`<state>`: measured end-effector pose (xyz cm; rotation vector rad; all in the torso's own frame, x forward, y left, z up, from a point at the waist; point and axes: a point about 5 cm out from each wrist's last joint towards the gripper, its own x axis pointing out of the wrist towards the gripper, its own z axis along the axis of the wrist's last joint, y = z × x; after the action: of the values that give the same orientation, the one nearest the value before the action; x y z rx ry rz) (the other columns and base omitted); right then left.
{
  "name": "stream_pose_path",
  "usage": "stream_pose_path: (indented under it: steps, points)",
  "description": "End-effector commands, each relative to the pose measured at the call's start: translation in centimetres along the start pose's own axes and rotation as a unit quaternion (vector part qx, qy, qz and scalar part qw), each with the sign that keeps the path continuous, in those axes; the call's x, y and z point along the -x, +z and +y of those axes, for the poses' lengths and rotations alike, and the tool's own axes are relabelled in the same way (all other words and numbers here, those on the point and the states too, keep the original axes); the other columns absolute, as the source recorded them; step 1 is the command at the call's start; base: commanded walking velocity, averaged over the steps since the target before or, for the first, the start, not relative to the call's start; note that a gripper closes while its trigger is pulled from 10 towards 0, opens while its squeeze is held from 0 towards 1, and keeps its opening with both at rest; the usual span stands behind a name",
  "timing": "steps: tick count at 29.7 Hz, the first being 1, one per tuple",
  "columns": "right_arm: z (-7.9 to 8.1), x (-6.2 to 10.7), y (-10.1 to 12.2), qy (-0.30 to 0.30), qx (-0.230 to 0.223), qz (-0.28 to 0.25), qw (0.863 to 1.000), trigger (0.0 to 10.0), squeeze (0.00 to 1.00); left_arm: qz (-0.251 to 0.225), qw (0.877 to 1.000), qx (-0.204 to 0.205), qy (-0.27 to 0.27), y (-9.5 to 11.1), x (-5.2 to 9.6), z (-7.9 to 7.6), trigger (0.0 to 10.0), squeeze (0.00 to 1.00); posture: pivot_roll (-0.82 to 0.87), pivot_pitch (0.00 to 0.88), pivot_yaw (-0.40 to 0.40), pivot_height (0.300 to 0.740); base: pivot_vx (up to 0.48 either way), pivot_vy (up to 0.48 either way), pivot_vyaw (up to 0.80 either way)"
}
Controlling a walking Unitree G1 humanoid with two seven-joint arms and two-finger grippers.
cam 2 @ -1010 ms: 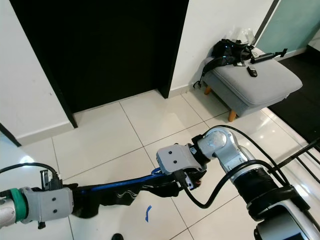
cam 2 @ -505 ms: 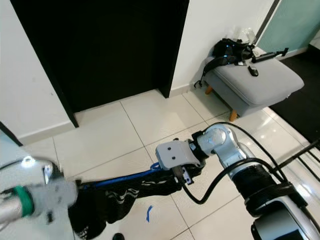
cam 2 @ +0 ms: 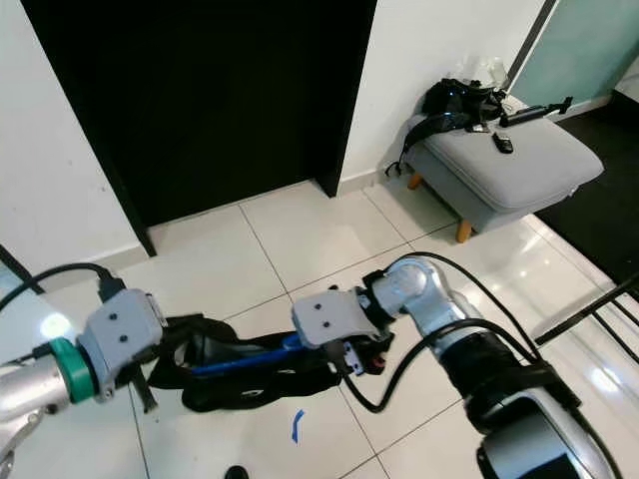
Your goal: Hang hanger
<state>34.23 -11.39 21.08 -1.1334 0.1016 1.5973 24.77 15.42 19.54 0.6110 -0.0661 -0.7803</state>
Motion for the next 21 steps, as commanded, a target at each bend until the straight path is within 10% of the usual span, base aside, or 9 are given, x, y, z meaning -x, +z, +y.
stream_pose_path:
  steps: [1, 10, 14, 21]
  points:
    - [-0.2, 0.2, -0.2, -0.013, 0.002, 0.006, 1.0, 10.0, 0.0, 0.013, 1.0, -0.004, -0.018, -0.2, 0.2, -0.8, 10.0, 0.0, -0.03, 0.231, 0.056, 0.74, 0.0, 0.0, 0.0]
    - [-1.3, 1.0, -0.9, -0.059, 0.008, 0.047, 0.997, 10.0, 0.0, 0.05, 0.998, 0.023, 0.001, -1.0, 0.6, -0.3, 10.0, 0.0, -0.03, 0.227, 0.053, 0.74, 0.0, 0.0, 0.0]
    - [-2.2, -1.0, 0.1, -0.086, 0.003, 0.016, 0.996, 10.0, 0.0, 0.0, 0.988, 0.145, 0.055, 1.4, -3.3, -0.2, 10.0, 0.0, -0.03, 0.227, 0.055, 0.74, 0.0, 0.0, 0.0]
    - [-2.7, -2.2, 1.3, -0.097, 0.02, -0.006, 0.995, 10.0, 0.0, 0.012, 0.976, 0.195, 0.096, 2.1, -6.4, -0.5, 10.0, 0.0, -0.04, 0.225, 0.056, 0.74, 0.0, 0.0, 0.0]
